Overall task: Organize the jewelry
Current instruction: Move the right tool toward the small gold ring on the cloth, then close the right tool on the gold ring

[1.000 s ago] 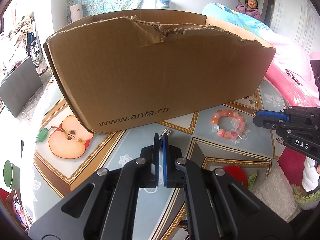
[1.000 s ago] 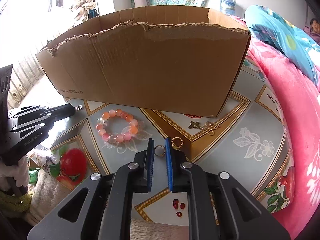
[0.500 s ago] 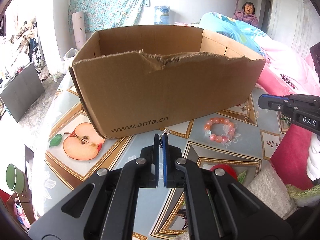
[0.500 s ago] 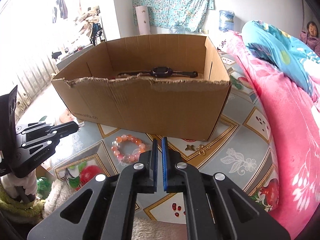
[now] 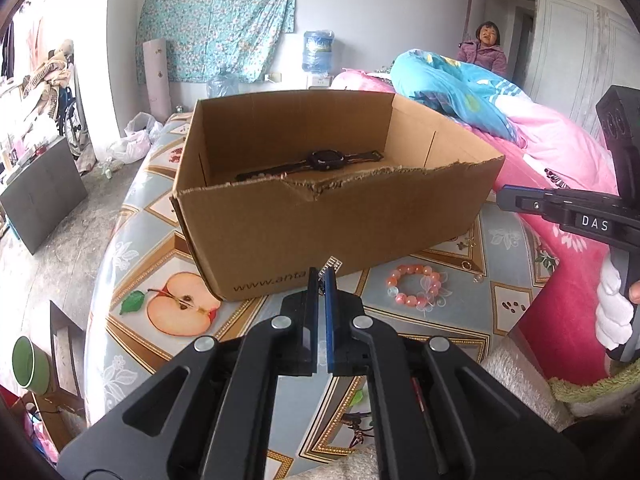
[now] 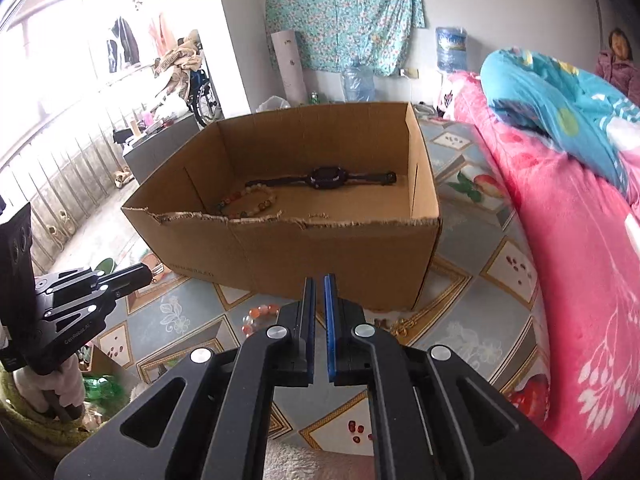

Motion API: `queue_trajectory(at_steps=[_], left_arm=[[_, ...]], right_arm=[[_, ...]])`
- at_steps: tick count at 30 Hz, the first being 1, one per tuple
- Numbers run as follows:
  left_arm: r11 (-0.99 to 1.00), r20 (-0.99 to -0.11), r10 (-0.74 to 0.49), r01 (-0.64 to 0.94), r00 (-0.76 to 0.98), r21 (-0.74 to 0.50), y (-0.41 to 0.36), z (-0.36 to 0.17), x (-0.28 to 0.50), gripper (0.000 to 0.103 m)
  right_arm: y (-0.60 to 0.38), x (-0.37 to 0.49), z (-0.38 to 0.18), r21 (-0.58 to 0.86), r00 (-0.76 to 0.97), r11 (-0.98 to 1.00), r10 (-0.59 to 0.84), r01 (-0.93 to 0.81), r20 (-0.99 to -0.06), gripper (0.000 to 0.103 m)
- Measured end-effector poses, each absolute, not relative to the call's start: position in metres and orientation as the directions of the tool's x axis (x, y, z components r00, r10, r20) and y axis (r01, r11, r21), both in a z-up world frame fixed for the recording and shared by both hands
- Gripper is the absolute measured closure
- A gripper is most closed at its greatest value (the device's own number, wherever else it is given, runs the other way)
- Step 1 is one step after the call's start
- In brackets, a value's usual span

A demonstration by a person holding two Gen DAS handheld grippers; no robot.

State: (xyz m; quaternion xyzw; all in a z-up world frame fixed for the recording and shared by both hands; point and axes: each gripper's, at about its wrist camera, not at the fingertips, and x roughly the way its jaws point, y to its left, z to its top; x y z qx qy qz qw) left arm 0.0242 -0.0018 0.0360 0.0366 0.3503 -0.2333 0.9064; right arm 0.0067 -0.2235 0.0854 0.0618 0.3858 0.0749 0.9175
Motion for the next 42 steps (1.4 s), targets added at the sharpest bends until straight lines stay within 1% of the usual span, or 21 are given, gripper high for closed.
queue_trajectory(at_steps=[1, 3, 4, 5, 9, 13, 18, 28, 32, 37, 39, 40, 42], left_arm=[[0.887, -0.660, -0.399, 0.450, 0.637, -0.102, -0.003, 0.032, 0.025, 0.101], [0.885, -0.675, -0.398, 0.453, 0.621, -0.106, -0.005, 0.023, 0.026, 0.101], [0.885, -0.683, -0.398, 0.453, 0.612, -0.109, -0.007, 0.019, 0.027, 0.101], [0.884, -0.690, -0.397, 0.453, 0.604, -0.113, -0.008, 0.015, 0.029, 0.101], [0.884, -0.709, -0.395, 0.451, 0.584, -0.122, -0.009, 0.004, 0.034, 0.101], [0.884, -0.718, -0.392, 0.453, 0.575, -0.120, -0.009, -0.003, 0.037, 0.101], [0.883, -0.730, -0.389, 0.455, 0.563, -0.120, -0.014, -0.008, 0.040, 0.101], [0.880, -0.740, -0.387, 0.461, 0.550, -0.117, -0.023, -0.012, 0.046, 0.101], [0.880, -0.741, -0.386, 0.461, 0.549, -0.117, -0.024, -0.013, 0.047, 0.101], [0.881, -0.742, -0.385, 0.459, 0.550, -0.117, -0.024, -0.013, 0.047, 0.101], [0.881, -0.743, -0.382, 0.459, 0.550, -0.113, -0.025, -0.014, 0.047, 0.101], [0.882, -0.742, -0.381, 0.459, 0.551, -0.111, -0.025, -0.014, 0.047, 0.101], [0.882, -0.741, -0.380, 0.458, 0.554, -0.110, -0.025, -0.012, 0.047, 0.101]], right_arm=[[-0.223, 0.005, 0.080, 0.181, 0.678, 0.980, 0.190, -0.085, -0.710, 0.097], [-0.223, 0.006, 0.066, 0.201, 0.640, 0.976, 0.207, -0.083, -0.740, 0.093], [-0.222, 0.006, 0.059, 0.204, 0.624, 0.976, 0.207, -0.078, -0.753, 0.086], [-0.221, 0.006, 0.052, 0.207, 0.609, 0.975, 0.210, -0.077, -0.765, 0.083], [-0.215, 0.006, 0.028, 0.175, 0.567, 0.983, 0.180, -0.064, -0.804, 0.082], [-0.215, 0.006, 0.016, 0.121, 0.565, 0.991, 0.128, -0.051, -0.815, 0.082], [-0.214, 0.008, 0.013, 0.065, 0.575, 0.996, 0.084, -0.053, -0.814, 0.082], [-0.213, 0.003, 0.020, 0.020, 0.587, 0.998, 0.050, -0.058, -0.808, 0.083], [-0.220, 0.007, 0.019, 0.017, 0.579, 0.997, 0.057, -0.074, -0.813, 0.083], [-0.226, 0.013, 0.013, 0.035, 0.558, 0.991, 0.100, -0.126, -0.824, 0.083], [-0.226, 0.013, 0.013, 0.039, 0.555, 0.989, 0.114, -0.145, -0.824, 0.085], [-0.226, 0.013, 0.013, 0.051, 0.552, 0.986, 0.130, -0.156, -0.824, 0.090], [-0.227, 0.015, 0.013, 0.056, 0.553, 0.985, 0.139, -0.163, -0.821, 0.090]])
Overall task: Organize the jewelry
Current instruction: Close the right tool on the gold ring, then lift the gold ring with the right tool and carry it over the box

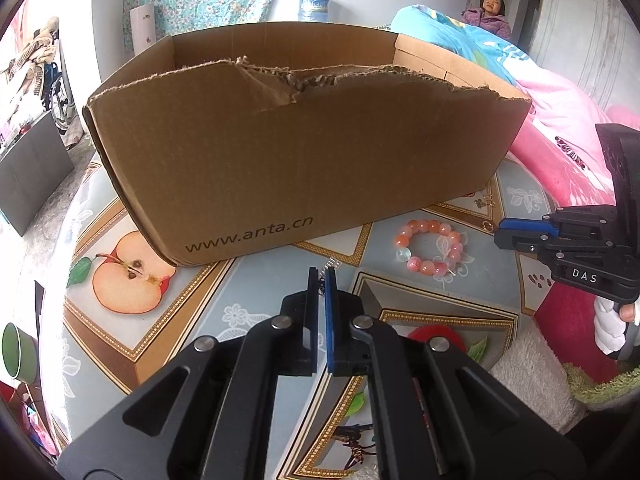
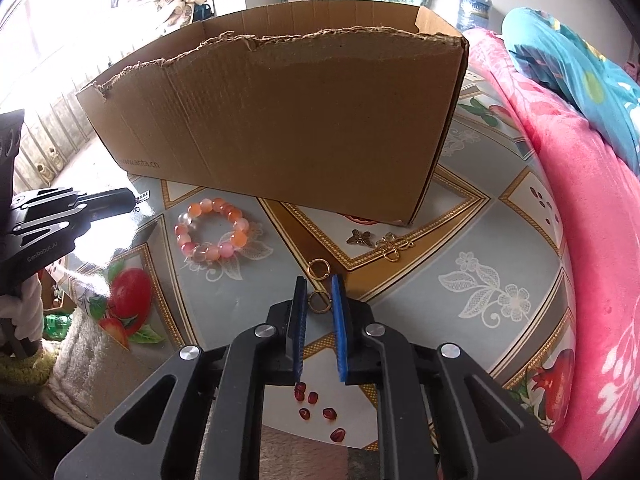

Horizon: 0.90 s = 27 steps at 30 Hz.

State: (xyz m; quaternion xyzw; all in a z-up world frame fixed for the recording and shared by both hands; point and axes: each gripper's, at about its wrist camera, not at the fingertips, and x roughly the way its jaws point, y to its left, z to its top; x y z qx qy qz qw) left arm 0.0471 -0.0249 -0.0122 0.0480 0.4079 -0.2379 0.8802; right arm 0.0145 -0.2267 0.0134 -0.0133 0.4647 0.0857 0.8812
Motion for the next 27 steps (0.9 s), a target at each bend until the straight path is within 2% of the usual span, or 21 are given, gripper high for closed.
queue_trajectory(at_steps=[13, 22, 27], left_arm=[[0.875, -0.701, -0.394, 0.477, 0.595, -0.087, -0.024, 0.010, 0.029, 0.101], [0.835, -0.586, -0.481, 0.544, 0.651, -0.081, -0.021, 0.075, 0.012, 0.101], [0.812, -0.526, -0.527, 0.579, 0.668, -0.079, -0.022, 0.114, 0.030, 0.101]], right_arm=[[-0.242, 0.005, 0.021, 0.179, 0.599, 0.976, 0.216, -0.121, -0.771, 0.091], [-0.239, -0.004, 0.089, 0.175, 0.726, 0.973, 0.231, -0.153, -0.647, 0.091], [-0.232, 0.013, 0.129, 0.174, 0.783, 0.963, 0.270, -0.208, -0.561, 0.091]])
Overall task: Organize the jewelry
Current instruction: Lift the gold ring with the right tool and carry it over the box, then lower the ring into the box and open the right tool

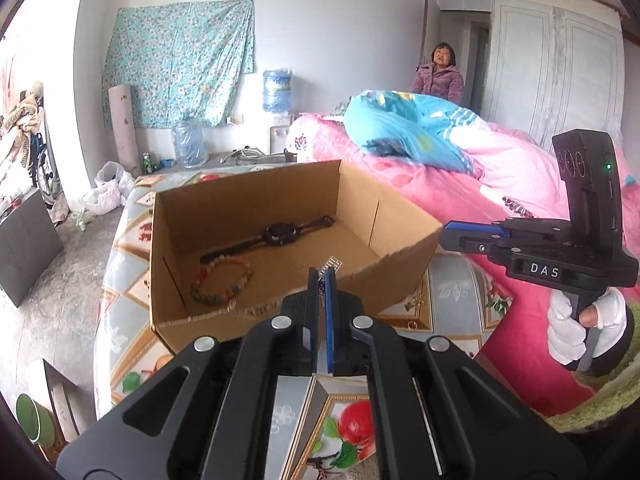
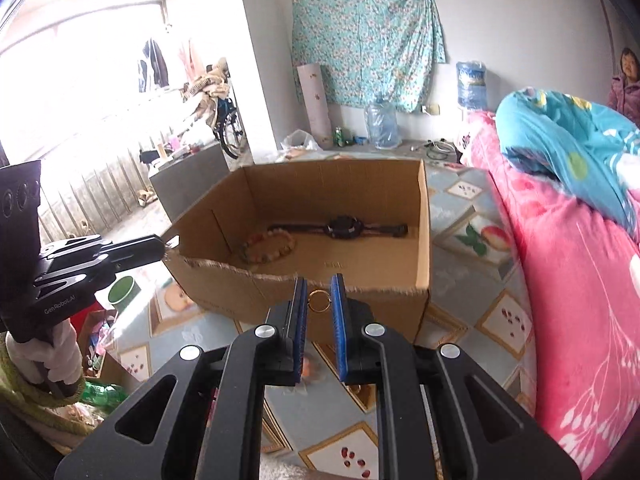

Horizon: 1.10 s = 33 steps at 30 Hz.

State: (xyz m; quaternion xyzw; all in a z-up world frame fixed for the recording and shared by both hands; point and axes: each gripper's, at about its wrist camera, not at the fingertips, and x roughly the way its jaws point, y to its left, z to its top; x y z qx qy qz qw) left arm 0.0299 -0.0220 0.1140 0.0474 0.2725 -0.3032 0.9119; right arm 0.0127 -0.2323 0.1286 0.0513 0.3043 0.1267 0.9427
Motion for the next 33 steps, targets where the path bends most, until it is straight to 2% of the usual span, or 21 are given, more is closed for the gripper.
queue_trajectory(at_steps=[2, 5, 11, 16, 19, 20, 29, 33], left_arm=[[0.809, -0.526, -0.526, 0.584, 0.668, -0.066, -0.027, 0.123, 0.044, 0.101], [0.804, -0.570, -0.508, 0.593, 0.646, -0.044, -0.045, 0.121, 0.074, 0.101], [0.814, -0.734, -0.453, 0.570, 0.506, -0.109, -0.069, 0.083, 0.145, 0.101], [0.841, -0.804, -0.421, 0.513, 0.419, -0.173, -0.069, 0.057, 0.176, 0.099], [0.852, -0.802, -0.415, 0.492, 0.429, -0.179, -0.066, 0.055, 0.179, 0.081], [0.855, -0.796, -0.417, 0.487, 0.438, -0.180, -0.064, 0.057, 0.178, 0.079], [0.862, -0.735, -0.455, 0.456, 0.502, -0.222, -0.043, 0.082, 0.172, 0.077], [0.858, -0.695, -0.482, 0.448, 0.534, -0.251, -0.031, 0.097, 0.161, 0.072]], right_arm=[[-0.230, 0.029, 0.137, 0.180, 0.784, 0.958, 0.287, -0.225, -0.550, 0.091], [-0.222, 0.059, 0.138, 0.198, 0.757, 0.951, 0.310, -0.238, -0.575, 0.090], [-0.221, 0.128, 0.113, 0.262, 0.629, 0.941, 0.339, -0.216, -0.699, 0.090], [-0.220, 0.158, 0.095, 0.253, 0.568, 0.951, 0.308, -0.175, -0.764, 0.090], [-0.224, 0.162, 0.097, 0.259, 0.577, 0.950, 0.311, -0.173, -0.755, 0.090], [-0.225, 0.162, 0.099, 0.262, 0.584, 0.950, 0.312, -0.170, -0.750, 0.090], [-0.248, 0.159, 0.120, 0.348, 0.625, 0.923, 0.369, -0.163, -0.688, 0.090], [-0.258, 0.158, 0.129, 0.417, 0.627, 0.894, 0.420, -0.164, -0.655, 0.089]])
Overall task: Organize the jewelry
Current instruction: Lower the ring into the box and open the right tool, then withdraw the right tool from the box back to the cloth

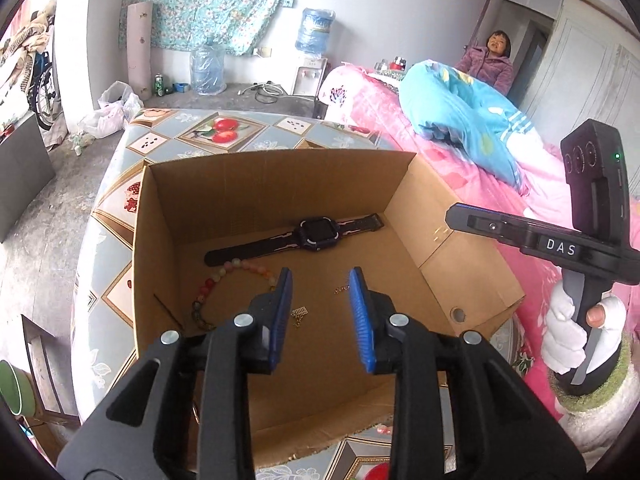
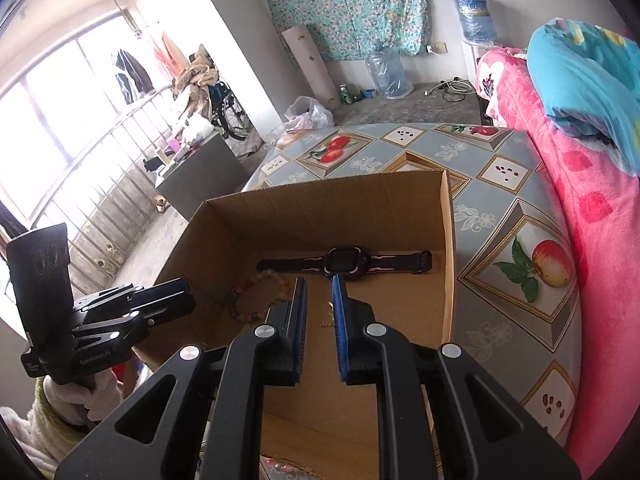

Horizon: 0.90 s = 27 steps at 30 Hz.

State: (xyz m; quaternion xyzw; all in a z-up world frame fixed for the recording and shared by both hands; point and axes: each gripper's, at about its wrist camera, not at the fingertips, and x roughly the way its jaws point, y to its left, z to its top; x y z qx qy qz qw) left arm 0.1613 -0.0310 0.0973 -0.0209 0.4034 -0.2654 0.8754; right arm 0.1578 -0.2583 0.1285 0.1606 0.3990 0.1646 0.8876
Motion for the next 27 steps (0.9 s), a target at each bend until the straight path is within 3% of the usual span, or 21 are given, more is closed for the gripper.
queue_trajectory(at_steps=[1, 2, 3, 17, 27], left_arm=[[0.857, -0.686, -0.486, 0.447, 0.542, -0.255, -0.028, 0.100, 0.157, 0.071], [0.857, -0.677, -0.491, 0.446, 0.549, -0.260, -0.025, 0.104, 0.155, 0.069], [0.855, -0.669, -0.495, 0.446, 0.554, -0.264, -0.023, 0.106, 0.151, 0.068], [0.839, -0.581, -0.538, 0.455, 0.611, -0.298, 0.024, 0.111, 0.081, 0.060], [0.834, -0.609, -0.537, 0.476, 0.583, -0.280, 0.025, 0.073, 0.040, 0.055]], right_arm=[[-0.260, 0.158, 0.131, 0.437, 0.625, 0.883, 0.439, -0.169, -0.646, 0.083], [-0.261, 0.157, 0.132, 0.450, 0.623, 0.876, 0.450, -0.171, -0.640, 0.070], [-0.262, 0.156, 0.134, 0.454, 0.626, 0.875, 0.451, -0.169, -0.636, 0.066], [-0.277, 0.084, 0.150, 0.457, 0.695, 0.873, 0.436, -0.171, -0.572, 0.066], [-0.305, 0.020, 0.122, 0.475, 0.733, 0.878, 0.360, -0.057, -0.577, 0.066]])
